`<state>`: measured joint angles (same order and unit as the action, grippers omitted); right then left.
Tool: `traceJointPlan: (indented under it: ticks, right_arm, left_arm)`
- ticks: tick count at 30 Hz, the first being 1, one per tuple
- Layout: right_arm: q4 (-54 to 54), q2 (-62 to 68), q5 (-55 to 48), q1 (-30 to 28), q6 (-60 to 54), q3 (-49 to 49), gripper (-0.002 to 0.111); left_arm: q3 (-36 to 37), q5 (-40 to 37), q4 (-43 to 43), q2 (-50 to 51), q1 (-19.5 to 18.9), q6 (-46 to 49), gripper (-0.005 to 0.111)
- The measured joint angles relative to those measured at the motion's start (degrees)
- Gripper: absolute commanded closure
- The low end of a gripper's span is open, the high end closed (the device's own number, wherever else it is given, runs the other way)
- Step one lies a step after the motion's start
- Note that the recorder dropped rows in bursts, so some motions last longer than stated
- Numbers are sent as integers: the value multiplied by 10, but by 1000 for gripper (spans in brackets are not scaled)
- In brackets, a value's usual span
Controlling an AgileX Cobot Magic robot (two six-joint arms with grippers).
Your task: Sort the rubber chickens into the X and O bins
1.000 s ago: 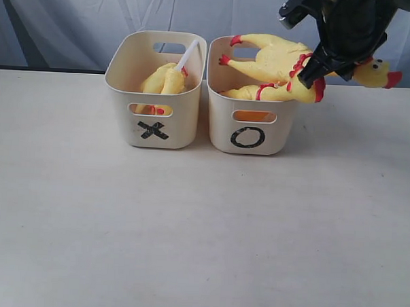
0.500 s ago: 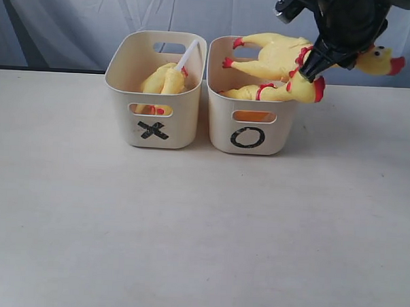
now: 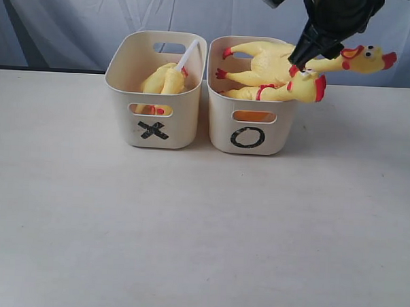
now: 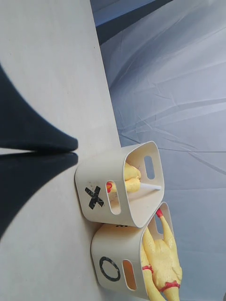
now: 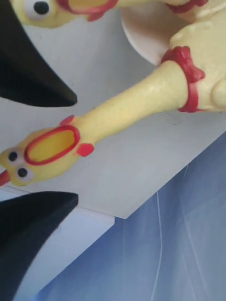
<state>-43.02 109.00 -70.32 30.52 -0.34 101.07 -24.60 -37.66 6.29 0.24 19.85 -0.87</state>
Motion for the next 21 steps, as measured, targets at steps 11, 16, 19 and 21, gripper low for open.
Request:
traceJointPlan:
  ticks: [11,16,19,21]
  right_arm:
    - [-2,-45,3,17,3,0,62]
    - [-4,-103,3,17,3,0,95]
    - [-7,-145,3,17,3,0,108]
    - [-8,-169,3,15,18,0,108]
  left_arm:
    - [0,0,0,0,0,0,107]
    - [0,0,0,0,0,0,107]
    - [0,0,0,0,0,0,107]
    - [0,0,0,0,0,0,107]
